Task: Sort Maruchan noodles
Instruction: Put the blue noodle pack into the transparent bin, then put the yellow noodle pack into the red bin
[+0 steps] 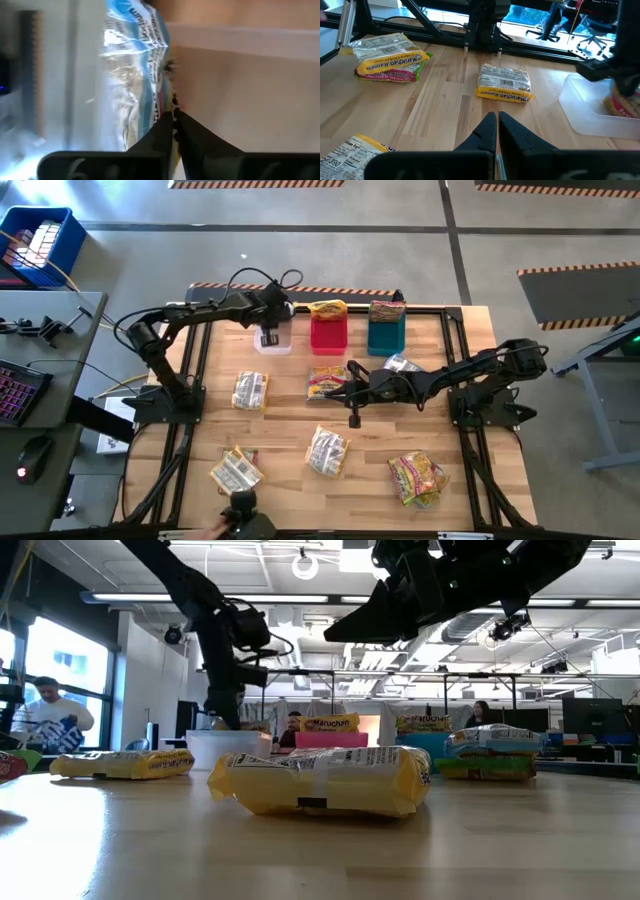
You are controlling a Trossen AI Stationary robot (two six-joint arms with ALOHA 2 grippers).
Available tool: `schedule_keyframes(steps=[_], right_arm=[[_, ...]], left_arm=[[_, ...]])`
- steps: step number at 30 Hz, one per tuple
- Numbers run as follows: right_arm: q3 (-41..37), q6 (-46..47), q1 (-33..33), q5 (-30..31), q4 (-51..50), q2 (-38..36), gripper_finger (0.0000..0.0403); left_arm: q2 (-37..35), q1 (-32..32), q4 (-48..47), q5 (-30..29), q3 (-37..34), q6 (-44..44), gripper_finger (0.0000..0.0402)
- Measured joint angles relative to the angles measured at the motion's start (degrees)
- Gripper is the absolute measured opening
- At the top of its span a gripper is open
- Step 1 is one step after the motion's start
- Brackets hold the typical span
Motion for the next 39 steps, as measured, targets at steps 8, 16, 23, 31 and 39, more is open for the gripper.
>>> schedule_keyframes(steps=[8, 16, 23, 31, 39], right_arm=[[0.01, 0.04, 0.00, 0.01, -0.92, 0.00, 0.0002], [0.00, 0.22, 0.00, 0.01, -1.34, 0.00, 0.0002], [0.00, 0.22, 0.01, 0.01, -1.92, 0.00, 0.0002], [0.00, 0.39, 0.00, 0.01, -2.36, 0.00, 0.0002], [0.00, 0.46, 0.01, 0.01, -2.59, 0.00, 0.0002]], left_arm=[[0.07, 1.89, 11.27, -3.54, 0.02, -1.65, 0.0001], [0.06, 4.30, 11.31, -2.15, 0.02, -2.05, 0.0001], [-1.00, 4.65, 11.44, -3.66, 0.02, -1.15, 0.0000], [-4.23, 4.65, 9.63, 1.67, 0.02, -3.32, 0.0000], [-3.87, 4.57, 6.39, 18.53, 0.07, -4.69, 0.0000]])
